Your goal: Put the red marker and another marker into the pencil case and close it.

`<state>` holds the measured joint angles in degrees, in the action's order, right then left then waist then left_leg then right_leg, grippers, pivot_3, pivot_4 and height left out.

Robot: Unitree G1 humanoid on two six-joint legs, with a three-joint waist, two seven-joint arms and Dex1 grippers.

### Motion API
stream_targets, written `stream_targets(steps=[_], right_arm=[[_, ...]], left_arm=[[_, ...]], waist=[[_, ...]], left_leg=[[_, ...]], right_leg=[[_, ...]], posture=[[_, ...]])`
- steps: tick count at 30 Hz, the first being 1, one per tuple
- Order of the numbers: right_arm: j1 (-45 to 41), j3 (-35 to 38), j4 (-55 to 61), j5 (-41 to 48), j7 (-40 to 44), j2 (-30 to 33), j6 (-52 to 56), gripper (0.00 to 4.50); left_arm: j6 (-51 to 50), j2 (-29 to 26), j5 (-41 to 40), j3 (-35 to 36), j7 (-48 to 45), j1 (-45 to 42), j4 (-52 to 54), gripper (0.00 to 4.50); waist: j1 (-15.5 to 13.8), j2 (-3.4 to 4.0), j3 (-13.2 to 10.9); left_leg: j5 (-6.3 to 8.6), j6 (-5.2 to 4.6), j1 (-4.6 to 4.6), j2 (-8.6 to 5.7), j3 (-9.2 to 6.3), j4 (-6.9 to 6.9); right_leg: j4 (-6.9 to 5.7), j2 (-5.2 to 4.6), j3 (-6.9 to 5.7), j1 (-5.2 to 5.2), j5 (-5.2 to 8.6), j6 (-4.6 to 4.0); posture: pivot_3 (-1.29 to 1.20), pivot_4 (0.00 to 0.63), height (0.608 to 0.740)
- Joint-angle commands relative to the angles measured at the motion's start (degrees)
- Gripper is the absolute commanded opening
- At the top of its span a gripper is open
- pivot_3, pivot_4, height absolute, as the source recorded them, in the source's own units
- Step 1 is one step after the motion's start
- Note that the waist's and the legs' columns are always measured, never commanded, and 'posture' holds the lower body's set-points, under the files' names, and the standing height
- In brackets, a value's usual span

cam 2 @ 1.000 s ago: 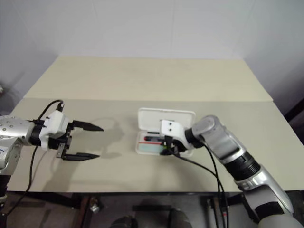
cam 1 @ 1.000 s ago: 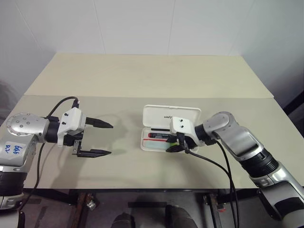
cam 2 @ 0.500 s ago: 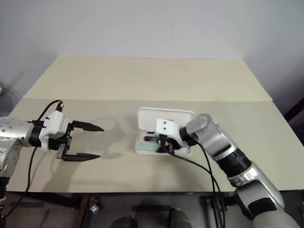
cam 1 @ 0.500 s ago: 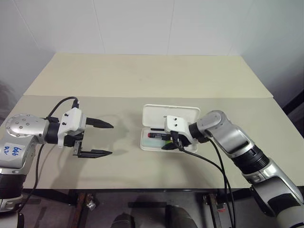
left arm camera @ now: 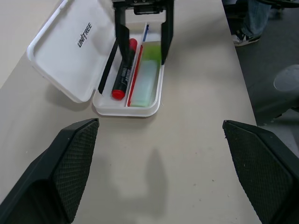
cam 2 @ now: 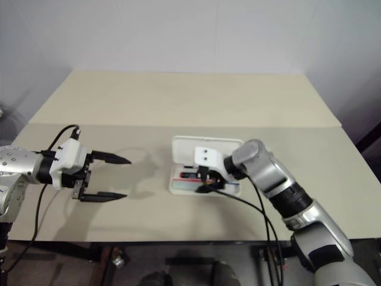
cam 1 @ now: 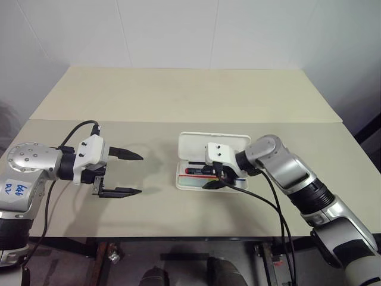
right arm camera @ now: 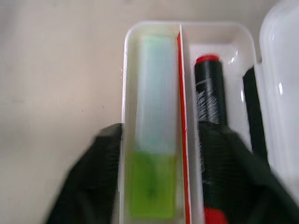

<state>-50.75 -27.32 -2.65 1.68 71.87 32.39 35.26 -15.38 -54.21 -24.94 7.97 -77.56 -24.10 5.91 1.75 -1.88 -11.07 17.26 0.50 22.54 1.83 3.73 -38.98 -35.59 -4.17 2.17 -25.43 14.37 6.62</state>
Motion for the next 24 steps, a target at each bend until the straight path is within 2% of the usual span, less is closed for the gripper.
stream_targets(steps=[1,8,14,18,24], right_arm=[[-2.7,2.4,1.2,2.1,0.7,-0.8,1.1,4.23],[-3.3,6.6,6.3,7.7,1.9,0.9,5.9,4.23],[2.3,11.3,14.3,12.9,2.1,8.9,13.2,4.23],[6.1,16.2,16.8,14.6,-2.4,12.7,19.2,4.23],[14.8,27.5,18.7,14.9,-12.7,17.3,26.9,4.23]], left_arm=[[0.5,-0.8,-1.0,1.4,0.2,-0.4,0.5,4.50],[1.0,-0.1,-0.7,0.3,0.1,-1.7,-0.3,4.50],[1.1,1.3,-0.6,-1.4,-0.1,-3.7,-1.1,4.50],[1.6,2.5,-0.4,-2.8,-0.1,-5.7,-2.0,4.50],[0.3,4.8,-0.2,-5.5,0.4,-11.3,-2.4,4.50]], waist=[[0.0,0.00,0.0],[-0.1,0.00,0.0],[-0.5,0.00,0.0],[-0.2,-0.01,0.0],[-0.3,0.00,0.0]], left_leg=[[0.00,0.00,0.00,0.00,0.00,0.00],[0.00,0.00,0.01,0.01,-0.01,0.06],[0.01,0.00,0.12,-0.01,-0.11,0.07],[0.03,-0.03,0.17,-0.04,-0.10,0.03],[0.02,-0.03,0.16,-0.04,-0.13,0.03]], right_leg=[[0.00,0.00,0.00,0.00,0.00,0.00],[0.02,0.00,-0.01,0.00,0.00,0.00],[0.11,-0.05,-0.11,0.00,0.00,0.00],[0.16,-0.09,-0.12,0.00,0.00,0.01],[0.17,-0.06,-0.12,-0.01,0.01,-0.01]], posture=[[0.00,0.150,0.740],[0.00,0.150,0.740],[0.00,0.150,0.740],[0.00,0.150,0.740],[0.00,0.150,0.740]])
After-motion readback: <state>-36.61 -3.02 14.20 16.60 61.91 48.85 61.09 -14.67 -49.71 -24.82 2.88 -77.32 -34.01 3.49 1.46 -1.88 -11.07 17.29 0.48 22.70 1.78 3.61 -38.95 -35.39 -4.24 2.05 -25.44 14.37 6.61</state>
